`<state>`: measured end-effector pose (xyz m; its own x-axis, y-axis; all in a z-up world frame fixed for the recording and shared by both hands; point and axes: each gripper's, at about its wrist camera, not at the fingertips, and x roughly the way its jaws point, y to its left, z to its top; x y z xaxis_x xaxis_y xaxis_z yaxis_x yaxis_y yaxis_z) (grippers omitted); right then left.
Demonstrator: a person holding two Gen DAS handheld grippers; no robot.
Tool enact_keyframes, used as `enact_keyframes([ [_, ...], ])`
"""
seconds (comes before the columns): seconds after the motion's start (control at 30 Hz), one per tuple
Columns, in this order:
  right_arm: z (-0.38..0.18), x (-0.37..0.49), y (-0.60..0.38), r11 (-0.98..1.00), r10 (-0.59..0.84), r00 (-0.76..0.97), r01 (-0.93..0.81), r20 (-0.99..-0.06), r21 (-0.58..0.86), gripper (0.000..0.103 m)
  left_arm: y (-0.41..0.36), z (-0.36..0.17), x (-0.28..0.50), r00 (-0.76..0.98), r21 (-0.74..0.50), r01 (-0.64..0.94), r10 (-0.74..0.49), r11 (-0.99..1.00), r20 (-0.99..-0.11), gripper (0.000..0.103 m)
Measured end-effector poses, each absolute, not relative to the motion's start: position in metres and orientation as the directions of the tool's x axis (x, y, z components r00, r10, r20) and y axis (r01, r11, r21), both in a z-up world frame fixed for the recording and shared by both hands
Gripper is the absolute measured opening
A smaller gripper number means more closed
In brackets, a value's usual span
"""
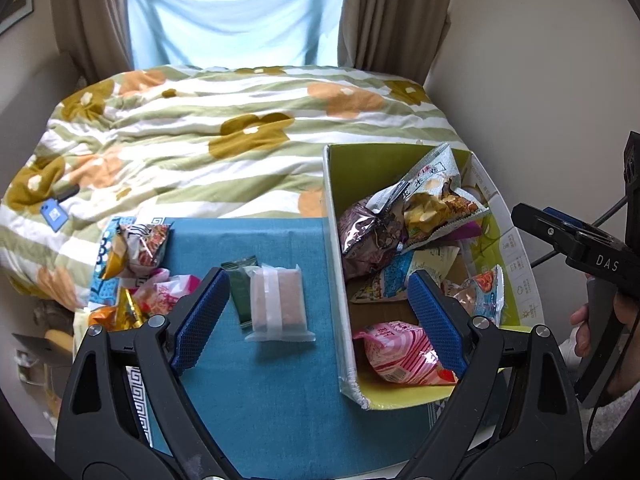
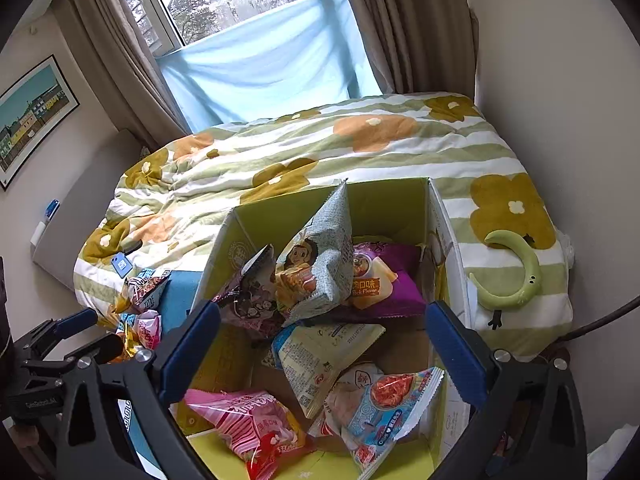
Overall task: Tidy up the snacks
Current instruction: 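Withdraw both tools from the box back toward the snack pile, then grasp the cream-and-orange bread bag with the left tool while the right tool grasps the gold chocolate bag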
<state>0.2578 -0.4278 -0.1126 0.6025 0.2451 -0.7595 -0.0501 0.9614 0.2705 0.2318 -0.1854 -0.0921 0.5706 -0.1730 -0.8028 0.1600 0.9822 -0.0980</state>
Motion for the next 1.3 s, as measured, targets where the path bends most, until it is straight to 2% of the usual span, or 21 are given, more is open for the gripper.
enact_keyframes([
  [0.4, -0.055, 0.193, -0.396, 0.978, 0.149, 0.724, -0.006, -0.674, 0.21, 0.102, -0.11, -0.048, 0.171, 0.666, -0.113, 0.198, -0.218, 0.974, -0.713, 0.089],
  [0.63, -0.04, 0.143, -0.339, 0.984, 0.041, 0.788, 0.074, -0.614, 0.16, 0.102, -0.024, -0.049, 0.136, 0.679, -0.098, 0.194, -0.206, 0.976, -0.704, 0.089],
  [0.77, -0.041, 0.12, -0.303, 0.976, 0.037, 0.81, 0.097, -0.585, 0.196, 0.102, 0.028, -0.057, 0.12, 0.666, -0.124, 0.184, -0.217, 0.975, -0.714, 0.089],
  [1.07, -0.055, 0.088, -0.224, 0.968, -0.015, 0.799, 0.162, -0.602, 0.192, 0.102, 0.109, -0.069, 0.104, 0.649, -0.126, 0.213, -0.236, 0.969, -0.723, 0.089],
  [1.3, -0.065, 0.075, -0.18, 0.967, -0.019, 0.783, 0.171, -0.622, 0.186, 0.102, 0.134, -0.09, 0.11, 0.615, -0.136, 0.218, -0.244, 0.966, -0.75, 0.089],
])
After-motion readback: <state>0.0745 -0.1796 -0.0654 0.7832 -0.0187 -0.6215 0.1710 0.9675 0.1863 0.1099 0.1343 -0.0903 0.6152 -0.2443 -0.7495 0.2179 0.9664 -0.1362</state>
